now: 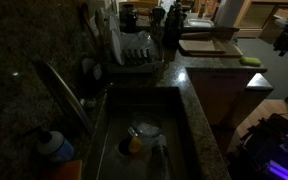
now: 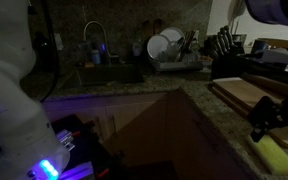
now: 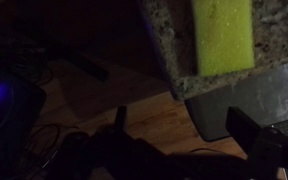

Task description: Take the sponge and wipe the counter

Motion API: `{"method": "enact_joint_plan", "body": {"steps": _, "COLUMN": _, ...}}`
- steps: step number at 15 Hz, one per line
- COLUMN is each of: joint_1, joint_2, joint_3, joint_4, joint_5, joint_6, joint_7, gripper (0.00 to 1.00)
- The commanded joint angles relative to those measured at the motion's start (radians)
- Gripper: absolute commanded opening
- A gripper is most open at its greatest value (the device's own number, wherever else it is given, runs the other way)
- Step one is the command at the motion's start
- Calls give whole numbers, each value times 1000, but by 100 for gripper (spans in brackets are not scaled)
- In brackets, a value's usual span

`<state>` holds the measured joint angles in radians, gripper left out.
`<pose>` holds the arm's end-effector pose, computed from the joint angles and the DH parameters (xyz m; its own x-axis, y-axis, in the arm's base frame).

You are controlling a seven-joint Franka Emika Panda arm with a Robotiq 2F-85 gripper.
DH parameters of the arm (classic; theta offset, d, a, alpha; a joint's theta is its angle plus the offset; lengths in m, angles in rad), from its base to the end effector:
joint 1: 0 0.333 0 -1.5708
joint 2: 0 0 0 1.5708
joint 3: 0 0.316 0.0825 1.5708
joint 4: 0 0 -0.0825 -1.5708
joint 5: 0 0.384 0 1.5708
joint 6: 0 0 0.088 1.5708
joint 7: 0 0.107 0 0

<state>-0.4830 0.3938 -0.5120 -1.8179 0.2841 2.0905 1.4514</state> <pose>0.3734 -0.5081 0.3408 -0.8403 -0.5393 -0.0548 -0.5419 0.8385 0.0574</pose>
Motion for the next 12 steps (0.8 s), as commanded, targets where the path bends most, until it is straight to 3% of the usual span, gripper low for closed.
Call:
{"method": "enact_joint_plan", "body": {"steps": 1, "joint_1": 41, "joint_2": 49, "joint_3": 62, "joint_4": 37, "joint_5": 39, "joint_6": 121, "joint_7": 100, "gripper": 100}}
{"method": "enact_joint_plan", "body": {"steps": 4, "joint_1": 125, "joint_2": 54, "joint_3": 56, "joint_4": 23, "joint_5": -18, "joint_6": 307, "joint_7": 317, "gripper": 100}}
{"method": "enact_joint_plan", "body": {"steps": 6, "joint_1": 187, "joint_2": 103, "joint_3": 14, "joint_4": 25, "joint_5": -141, "joint_6": 360, "joint_7": 478, "gripper": 100}}
{"method": "enact_joint_plan", "body": {"steps": 7, "joint_1": 201, "joint_2": 120, "joint_3": 3, "joint_4": 17, "joint_5": -217, "joint_6": 337, "joint_7": 502, "gripper": 100}}
{"method": "enact_joint_plan", "body": {"steps": 8, "joint_1": 156, "joint_2": 68, "joint_3": 56, "joint_4": 19, "joint_5": -157, "joint_6": 316, "joint_7": 451, "gripper": 100}}
{"method": "enact_joint_plan", "body": {"steps": 11, "joint_1": 165, "joint_2": 85, "joint_3": 58, "joint_4": 21, "joint_5": -174, "joint_6": 316, "joint_7": 476, "gripper": 100}}
{"method": "enact_joint_plan", "body": {"steps": 12, "joint_1": 123, "joint_2": 64, "joint_3": 100, "joint_4": 11, "joint_5": -132, "joint_6": 327, "joint_7": 367, "gripper": 100}}
